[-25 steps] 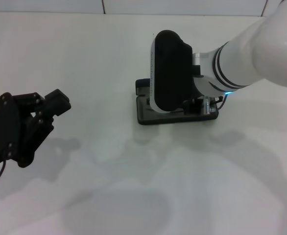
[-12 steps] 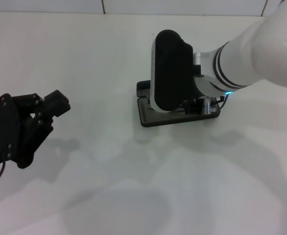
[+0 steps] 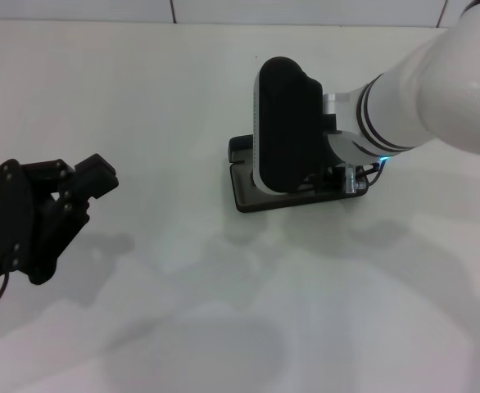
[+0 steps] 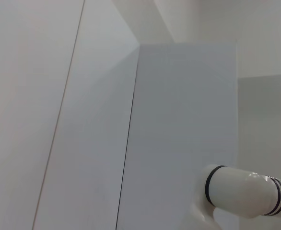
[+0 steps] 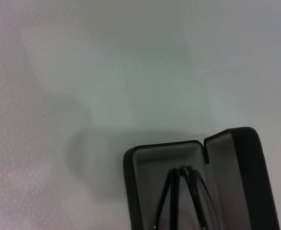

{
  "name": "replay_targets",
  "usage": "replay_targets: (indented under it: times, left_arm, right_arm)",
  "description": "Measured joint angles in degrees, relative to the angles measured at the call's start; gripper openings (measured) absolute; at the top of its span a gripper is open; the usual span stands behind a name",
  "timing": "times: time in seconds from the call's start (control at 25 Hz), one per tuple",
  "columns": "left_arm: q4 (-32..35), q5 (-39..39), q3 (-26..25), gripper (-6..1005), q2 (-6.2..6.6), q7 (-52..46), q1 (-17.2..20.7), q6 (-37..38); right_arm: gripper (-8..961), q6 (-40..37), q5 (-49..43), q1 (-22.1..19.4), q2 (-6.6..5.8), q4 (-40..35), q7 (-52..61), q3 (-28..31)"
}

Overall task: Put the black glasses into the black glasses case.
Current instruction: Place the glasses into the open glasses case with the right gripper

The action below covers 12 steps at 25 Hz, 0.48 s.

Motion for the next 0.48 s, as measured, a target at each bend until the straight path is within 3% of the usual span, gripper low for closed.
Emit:
replay_targets:
  times: [0.48]
  left_arm:
    - [0.0, 0.0, 0.0, 61, 0.03, 0.0, 0.4, 0.0]
  right_arm:
    - [152, -0.2, -1.1, -0.1, 0.0, -0.9, 0.1, -0.6]
